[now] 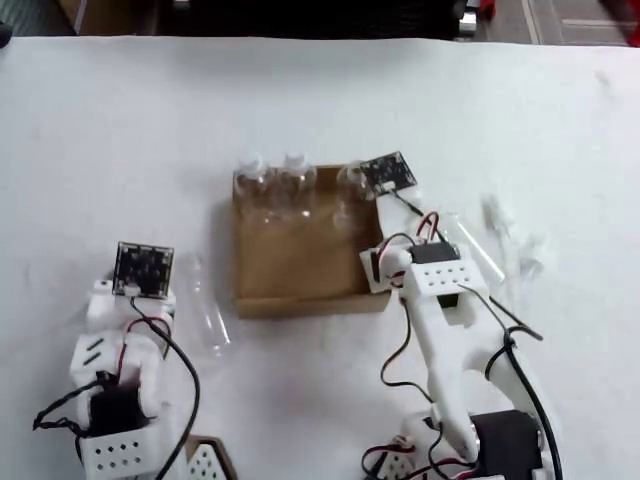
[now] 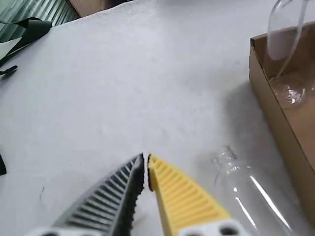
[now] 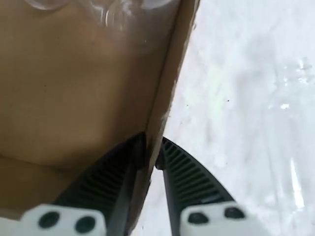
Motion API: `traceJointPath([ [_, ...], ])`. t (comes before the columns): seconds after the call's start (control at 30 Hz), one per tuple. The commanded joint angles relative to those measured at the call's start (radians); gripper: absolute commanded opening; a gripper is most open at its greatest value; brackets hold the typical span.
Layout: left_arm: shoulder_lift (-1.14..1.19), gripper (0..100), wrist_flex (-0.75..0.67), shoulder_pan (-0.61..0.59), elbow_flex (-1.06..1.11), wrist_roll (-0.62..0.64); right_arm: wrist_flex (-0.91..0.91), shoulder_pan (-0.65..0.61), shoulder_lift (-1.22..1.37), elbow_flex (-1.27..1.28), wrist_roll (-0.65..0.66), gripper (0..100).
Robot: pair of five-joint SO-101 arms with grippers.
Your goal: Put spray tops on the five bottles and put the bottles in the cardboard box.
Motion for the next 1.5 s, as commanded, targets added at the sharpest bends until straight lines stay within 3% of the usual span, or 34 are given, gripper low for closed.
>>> traceJointPath([
  [0.0, -0.01, 2, -0.031, 0.008, -0.008, 0.006, 0.033, -0.008, -0.013, -0.018, -0.006, 1.7],
  [0.6, -0.01, 2, -0.032, 0.008, -0.006, 0.006, 0.151, -0.007, -0.013, -0.018, -0.002, 1.7],
  [0.83, -0.01, 2, -0.032, 0.008, -0.006, 0.006, 0.151, 0.094, -0.015, -0.018, 0.003, 1.7],
  [1.03, -0.01, 2, -0.034, 0.008, -0.006, 0.006, 0.18, 0.105, -0.019, -0.017, 0.109, 1.7],
  [1.47, -0.01, 2, -0.032, 0.008, -0.006, 0.006, 0.251, 0.065, -0.34, 0.129, 0.137, 1.7],
])
